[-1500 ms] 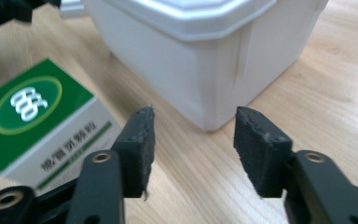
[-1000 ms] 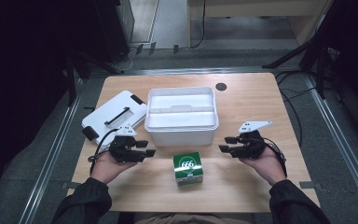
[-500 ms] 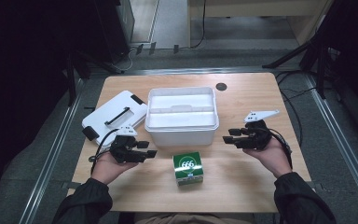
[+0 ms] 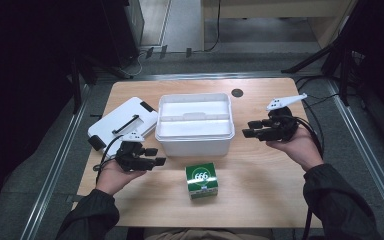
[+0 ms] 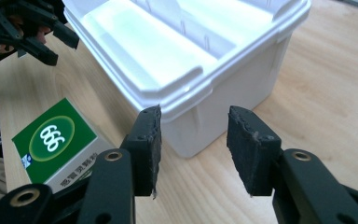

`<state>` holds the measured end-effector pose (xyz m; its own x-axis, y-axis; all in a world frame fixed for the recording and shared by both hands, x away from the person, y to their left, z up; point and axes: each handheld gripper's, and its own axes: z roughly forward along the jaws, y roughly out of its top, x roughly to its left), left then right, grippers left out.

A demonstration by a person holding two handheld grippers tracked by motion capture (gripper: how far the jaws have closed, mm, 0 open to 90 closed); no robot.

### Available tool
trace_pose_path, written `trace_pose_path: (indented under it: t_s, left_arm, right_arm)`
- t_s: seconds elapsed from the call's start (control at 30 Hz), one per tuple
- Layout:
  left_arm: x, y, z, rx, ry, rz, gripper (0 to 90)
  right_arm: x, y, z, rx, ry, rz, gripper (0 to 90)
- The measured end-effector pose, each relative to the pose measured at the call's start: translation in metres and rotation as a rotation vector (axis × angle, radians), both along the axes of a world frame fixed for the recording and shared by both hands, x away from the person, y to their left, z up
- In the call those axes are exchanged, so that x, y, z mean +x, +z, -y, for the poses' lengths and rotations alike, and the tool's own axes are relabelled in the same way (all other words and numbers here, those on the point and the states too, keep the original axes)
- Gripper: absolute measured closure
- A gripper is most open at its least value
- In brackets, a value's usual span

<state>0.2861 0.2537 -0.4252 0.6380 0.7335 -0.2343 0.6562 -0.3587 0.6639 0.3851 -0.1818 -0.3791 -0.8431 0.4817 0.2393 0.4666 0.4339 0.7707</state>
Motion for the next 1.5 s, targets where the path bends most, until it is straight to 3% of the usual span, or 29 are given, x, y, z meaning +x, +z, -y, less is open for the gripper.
trace_pose_path:
  t_s: [0.13, 0.53, 1.0, 1.13, 1.43, 1.5]
  left_arm:
    - [0.0, 0.0, 0.001, 0.004, -0.007, -0.004, 43.5]
    - [-0.002, 0.0, 0.004, 0.001, -0.02, -0.011, 43.2]
    - [-0.002, 0.0, 0.006, 0.001, -0.034, -0.015, 43.3]
    - [-0.003, -0.001, 0.006, 0.003, -0.035, -0.018, 43.3]
    - [-0.004, 0.0, 0.005, 0.009, -0.045, -0.015, 43.5]
    - [-0.005, 0.0, 0.005, 0.008, -0.047, -0.016, 43.6]
  right_arm:
    - [0.009, 0.012, -0.008, -0.03, 0.027, 0.021, 56.1]
    - [0.038, 0.035, -0.045, -0.045, 0.122, 0.059, 54.6]
    - [0.066, 0.038, -0.082, -0.049, 0.216, 0.07, 59.9]
    - [0.074, 0.03, -0.105, -0.11, 0.262, 0.026, 61.9]
    - [0.084, 0.021, -0.142, -0.25, 0.359, 0.05, 64.7]
    - [0.085, 0.018, -0.15, -0.273, 0.379, 0.038, 66.6]
